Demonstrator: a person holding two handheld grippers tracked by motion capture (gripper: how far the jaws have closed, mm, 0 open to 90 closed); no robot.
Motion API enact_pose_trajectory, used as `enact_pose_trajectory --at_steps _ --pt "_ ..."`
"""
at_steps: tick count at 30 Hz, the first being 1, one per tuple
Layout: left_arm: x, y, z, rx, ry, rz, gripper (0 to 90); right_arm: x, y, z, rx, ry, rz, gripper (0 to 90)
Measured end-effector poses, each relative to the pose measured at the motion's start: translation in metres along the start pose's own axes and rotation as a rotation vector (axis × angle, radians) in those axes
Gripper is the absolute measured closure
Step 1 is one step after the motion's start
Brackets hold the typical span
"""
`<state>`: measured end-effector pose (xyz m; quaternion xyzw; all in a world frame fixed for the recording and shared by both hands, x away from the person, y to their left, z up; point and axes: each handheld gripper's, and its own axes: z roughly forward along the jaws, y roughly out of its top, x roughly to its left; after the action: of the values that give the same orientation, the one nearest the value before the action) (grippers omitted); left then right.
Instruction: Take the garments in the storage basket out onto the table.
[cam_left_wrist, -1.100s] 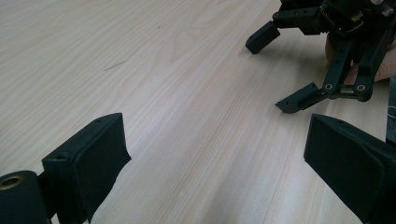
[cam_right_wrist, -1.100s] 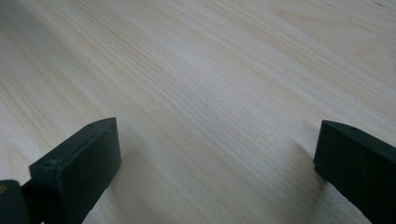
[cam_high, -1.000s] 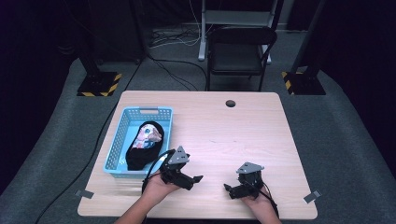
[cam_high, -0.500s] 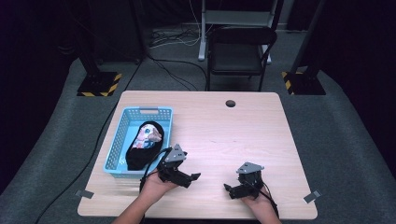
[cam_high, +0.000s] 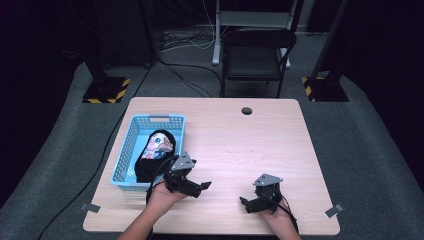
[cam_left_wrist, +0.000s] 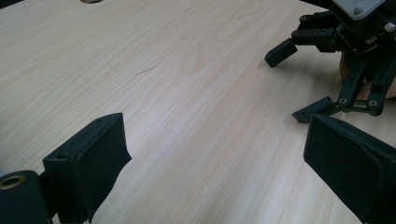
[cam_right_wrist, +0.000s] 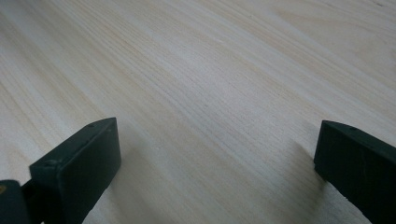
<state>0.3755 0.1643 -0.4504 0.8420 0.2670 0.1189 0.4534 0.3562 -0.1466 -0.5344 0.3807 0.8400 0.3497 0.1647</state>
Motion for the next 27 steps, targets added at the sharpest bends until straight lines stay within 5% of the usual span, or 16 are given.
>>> enact_pose_trajectory --at_steps 27 --pt "0.016 0.0 -0.015 -0.033 0.037 -0.041 5.7 0.0 0.0 0.0 0.0 0.0 0.0 0.0"
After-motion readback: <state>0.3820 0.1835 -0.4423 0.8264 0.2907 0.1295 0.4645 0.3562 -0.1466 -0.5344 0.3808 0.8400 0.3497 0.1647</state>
